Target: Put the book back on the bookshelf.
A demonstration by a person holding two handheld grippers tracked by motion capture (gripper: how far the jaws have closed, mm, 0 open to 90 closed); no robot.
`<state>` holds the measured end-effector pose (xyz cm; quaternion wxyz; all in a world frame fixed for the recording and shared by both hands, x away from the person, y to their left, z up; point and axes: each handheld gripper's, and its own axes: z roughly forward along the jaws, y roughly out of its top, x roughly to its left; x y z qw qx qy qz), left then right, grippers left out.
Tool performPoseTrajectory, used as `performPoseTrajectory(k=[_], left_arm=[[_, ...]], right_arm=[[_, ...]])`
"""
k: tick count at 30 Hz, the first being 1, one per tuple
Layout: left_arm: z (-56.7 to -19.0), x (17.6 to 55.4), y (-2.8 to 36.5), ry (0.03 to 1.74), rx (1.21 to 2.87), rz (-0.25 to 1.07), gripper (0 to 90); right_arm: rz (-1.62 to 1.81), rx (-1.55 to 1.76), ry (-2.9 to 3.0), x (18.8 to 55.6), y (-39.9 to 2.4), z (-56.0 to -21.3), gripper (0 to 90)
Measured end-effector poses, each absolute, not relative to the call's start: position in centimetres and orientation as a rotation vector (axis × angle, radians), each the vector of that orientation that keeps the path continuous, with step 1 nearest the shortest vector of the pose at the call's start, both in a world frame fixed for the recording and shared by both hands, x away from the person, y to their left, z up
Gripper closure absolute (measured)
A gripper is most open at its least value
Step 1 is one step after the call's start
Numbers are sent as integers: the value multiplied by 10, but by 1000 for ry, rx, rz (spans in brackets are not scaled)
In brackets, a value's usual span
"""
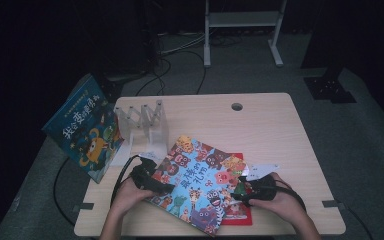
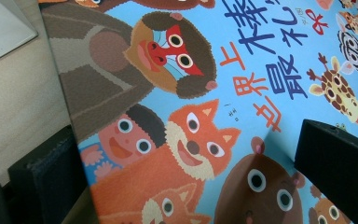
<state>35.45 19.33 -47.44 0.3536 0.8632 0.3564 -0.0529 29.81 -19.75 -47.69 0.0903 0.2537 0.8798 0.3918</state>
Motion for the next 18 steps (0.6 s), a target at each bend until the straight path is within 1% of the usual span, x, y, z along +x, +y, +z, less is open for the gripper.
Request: performPoseTrajectory(k=[9,16,18], left_arm=[[-468,356,196,914,2213,-166,3],[-446,355,195,877,2209,-132,4],[-440,356,195,866,2203,-131,24]], right_arm=[[1138,766,2630,299,-196,-475,300],[1127,770,2636,299,-195,-474,301],[1118,772,2638,299,-195,-474,302]])
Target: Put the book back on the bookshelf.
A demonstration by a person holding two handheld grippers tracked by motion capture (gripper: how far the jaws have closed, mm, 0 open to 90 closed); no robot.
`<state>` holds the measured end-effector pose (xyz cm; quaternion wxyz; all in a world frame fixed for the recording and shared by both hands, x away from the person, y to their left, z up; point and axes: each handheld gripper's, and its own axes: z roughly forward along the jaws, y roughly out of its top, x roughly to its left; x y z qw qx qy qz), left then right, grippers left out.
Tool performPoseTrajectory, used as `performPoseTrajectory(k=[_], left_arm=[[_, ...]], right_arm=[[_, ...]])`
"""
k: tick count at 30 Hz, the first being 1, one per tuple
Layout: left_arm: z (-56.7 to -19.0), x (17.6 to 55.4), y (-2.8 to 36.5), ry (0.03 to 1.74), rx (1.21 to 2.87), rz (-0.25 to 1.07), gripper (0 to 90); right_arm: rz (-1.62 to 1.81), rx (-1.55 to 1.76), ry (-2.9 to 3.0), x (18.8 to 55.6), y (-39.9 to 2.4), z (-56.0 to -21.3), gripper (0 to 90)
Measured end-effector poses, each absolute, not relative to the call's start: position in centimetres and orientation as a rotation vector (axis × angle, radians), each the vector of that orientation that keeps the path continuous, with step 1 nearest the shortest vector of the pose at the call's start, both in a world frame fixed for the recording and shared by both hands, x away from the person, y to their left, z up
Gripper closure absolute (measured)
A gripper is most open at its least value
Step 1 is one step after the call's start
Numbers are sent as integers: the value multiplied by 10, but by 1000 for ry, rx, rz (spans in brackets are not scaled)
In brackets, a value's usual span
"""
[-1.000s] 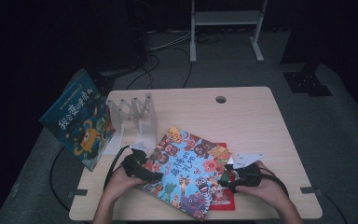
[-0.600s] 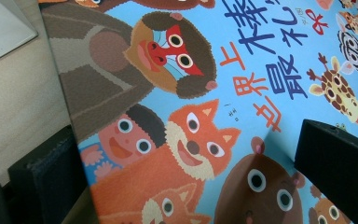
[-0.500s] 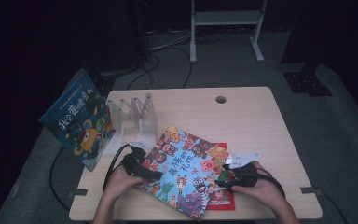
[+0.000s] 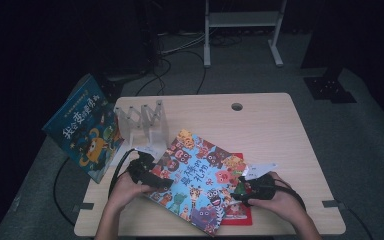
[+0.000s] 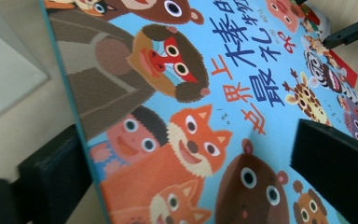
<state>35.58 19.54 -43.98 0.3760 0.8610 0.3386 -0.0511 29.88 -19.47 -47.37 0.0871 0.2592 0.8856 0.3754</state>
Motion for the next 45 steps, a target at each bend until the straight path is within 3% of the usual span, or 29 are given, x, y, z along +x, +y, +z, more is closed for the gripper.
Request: performPoseTrajectory(k=[25,45], left_arm=[[-356,372,194,793,2229,-30,155],[-288,396,163,716,2312,-8,421]], right_arm=[[1080,837,2585,299,-164,-473,306],[1067,857,2493,301,-135,-473,311]])
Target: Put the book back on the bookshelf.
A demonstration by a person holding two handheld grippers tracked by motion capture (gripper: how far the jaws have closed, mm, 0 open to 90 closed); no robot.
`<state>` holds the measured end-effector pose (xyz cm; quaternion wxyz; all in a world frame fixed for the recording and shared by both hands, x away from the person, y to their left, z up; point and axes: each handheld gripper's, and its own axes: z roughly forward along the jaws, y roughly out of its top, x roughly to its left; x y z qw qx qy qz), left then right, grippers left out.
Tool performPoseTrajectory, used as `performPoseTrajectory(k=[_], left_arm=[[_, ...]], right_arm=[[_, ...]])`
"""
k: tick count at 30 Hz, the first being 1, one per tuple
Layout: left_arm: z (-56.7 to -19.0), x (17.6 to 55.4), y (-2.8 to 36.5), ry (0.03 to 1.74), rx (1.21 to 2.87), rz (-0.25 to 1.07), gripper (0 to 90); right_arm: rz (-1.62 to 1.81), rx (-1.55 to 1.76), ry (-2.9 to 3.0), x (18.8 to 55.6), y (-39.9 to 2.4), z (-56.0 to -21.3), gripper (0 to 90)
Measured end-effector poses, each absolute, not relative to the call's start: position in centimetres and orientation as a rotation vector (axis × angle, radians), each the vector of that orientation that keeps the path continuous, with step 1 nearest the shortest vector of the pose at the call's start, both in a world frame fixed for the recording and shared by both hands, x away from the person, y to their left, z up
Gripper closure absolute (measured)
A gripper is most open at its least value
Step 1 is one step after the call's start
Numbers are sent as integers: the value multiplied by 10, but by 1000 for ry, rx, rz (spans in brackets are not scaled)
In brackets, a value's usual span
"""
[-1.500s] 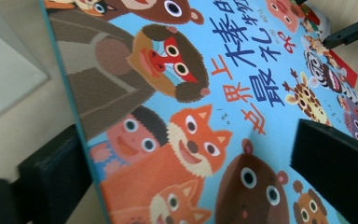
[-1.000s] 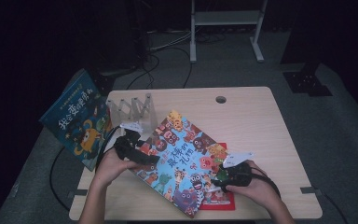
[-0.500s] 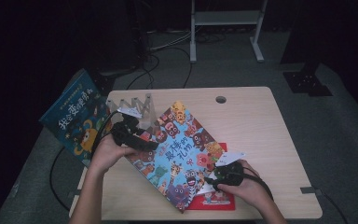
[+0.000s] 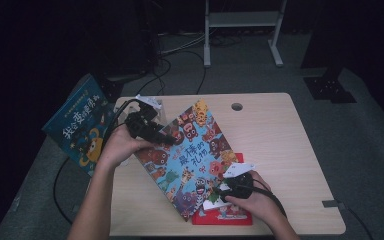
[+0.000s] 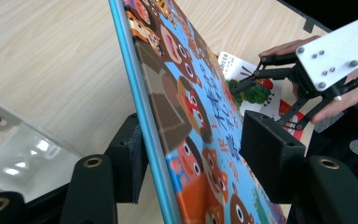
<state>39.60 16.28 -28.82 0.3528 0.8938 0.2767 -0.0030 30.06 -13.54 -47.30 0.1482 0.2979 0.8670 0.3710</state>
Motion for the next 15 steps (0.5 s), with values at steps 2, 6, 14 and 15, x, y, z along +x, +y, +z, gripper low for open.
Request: performPoseTrajectory(k=[2,6,14,15], left_arm=[[-284,399,160,710,2314,-20,450],[-278,404,154,696,2327,-35,509],[-270,411,137,688,2362,-55,645],[-270,412,135,692,2371,-51,651]], right_arm=[[1077,861,2486,302,-134,-474,311],[1087,873,2472,305,-131,-474,310],[1090,894,2466,308,-127,-475,309],[1090,894,2463,308,-127,-475,309]])
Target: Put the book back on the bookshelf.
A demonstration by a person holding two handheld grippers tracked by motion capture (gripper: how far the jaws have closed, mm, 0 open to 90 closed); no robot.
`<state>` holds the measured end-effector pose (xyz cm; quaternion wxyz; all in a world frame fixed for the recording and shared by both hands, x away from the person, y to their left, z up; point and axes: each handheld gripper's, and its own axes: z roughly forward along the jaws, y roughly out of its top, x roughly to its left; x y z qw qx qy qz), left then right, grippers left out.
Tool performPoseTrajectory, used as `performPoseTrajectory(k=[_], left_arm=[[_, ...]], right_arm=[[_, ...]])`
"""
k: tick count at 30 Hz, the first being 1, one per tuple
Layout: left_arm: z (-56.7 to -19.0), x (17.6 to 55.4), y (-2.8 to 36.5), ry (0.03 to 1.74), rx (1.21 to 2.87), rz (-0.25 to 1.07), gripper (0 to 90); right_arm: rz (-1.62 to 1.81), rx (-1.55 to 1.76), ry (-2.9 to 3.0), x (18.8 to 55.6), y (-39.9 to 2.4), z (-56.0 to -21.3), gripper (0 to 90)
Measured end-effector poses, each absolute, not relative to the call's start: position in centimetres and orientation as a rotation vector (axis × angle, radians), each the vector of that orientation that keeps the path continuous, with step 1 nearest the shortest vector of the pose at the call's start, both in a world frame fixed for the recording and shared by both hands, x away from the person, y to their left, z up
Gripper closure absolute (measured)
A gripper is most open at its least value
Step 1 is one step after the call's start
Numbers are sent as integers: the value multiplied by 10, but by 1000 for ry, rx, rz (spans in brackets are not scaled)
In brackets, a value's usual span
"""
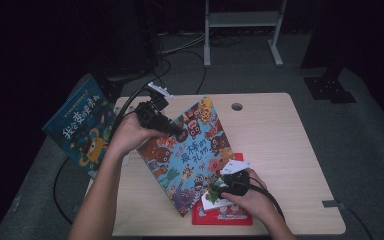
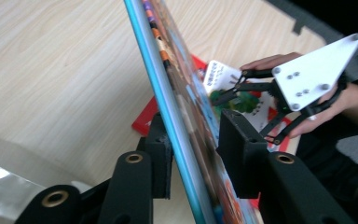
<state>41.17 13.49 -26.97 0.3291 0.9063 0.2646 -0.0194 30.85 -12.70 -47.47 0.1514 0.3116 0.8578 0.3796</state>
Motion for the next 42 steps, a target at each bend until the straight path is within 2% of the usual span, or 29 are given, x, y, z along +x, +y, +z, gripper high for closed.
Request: performPoseTrajectory(k=[7,12,16,22,29,42], left_arm=[[-266,415,127,735,2379,-86,699],[-263,411,126,710,2383,-86,709],[-259,407,126,697,2385,-111,732],[-252,403,127,727,2407,-110,750],[-243,394,124,697,2425,-139,801],[-234,384,133,703,2450,-57,803]], right_arm=[[1094,896,2471,310,-128,-475,317],[1111,883,2490,313,-137,-474,382],[1128,935,2407,320,-160,-470,396],[1157,1147,2229,339,-222,-466,404],[1107,1289,2111,361,-270,-470,398],[995,1371,2067,399,-298,-479,370]])
